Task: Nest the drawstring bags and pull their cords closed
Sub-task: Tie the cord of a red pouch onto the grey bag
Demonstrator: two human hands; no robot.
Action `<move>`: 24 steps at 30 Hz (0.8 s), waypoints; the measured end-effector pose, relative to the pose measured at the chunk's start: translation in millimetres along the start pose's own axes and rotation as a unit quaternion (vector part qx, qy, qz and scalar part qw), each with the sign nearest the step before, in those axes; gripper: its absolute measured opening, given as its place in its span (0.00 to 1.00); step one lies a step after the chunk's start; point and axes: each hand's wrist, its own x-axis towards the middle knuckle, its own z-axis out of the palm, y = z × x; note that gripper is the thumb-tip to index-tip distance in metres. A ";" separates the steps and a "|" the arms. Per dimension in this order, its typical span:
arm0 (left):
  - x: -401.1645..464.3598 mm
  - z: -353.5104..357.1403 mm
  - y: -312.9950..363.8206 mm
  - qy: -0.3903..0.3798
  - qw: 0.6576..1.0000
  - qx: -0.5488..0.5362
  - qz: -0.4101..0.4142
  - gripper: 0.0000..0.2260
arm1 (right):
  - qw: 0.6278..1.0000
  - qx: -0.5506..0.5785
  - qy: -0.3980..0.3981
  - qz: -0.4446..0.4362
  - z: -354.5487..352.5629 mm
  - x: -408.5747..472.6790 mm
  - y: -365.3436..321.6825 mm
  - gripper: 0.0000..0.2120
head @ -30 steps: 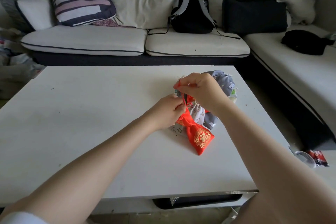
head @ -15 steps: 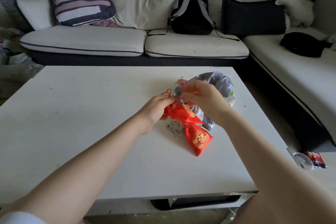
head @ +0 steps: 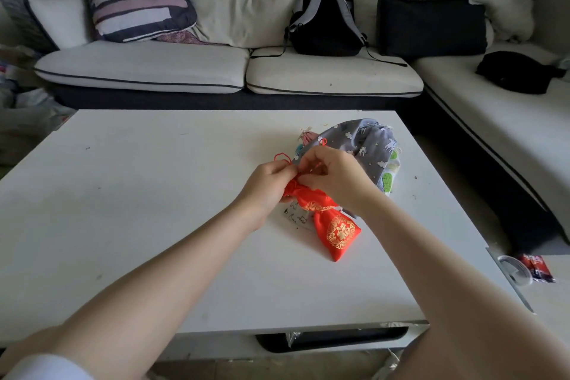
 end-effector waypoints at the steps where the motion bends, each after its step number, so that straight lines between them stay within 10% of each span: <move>1: 0.4 -0.2 2.1 0.000 1.000 0.001 0.006 0.11 | 1.000 -0.001 0.008 -0.001 -0.1 0.7 0.3 0.07; 24: 2.0 -12.3 4.4 -0.029 0.982 0.175 0.066 0.02 | 0.974 -0.197 0.033 -0.105 18.6 0.0 14.6 0.09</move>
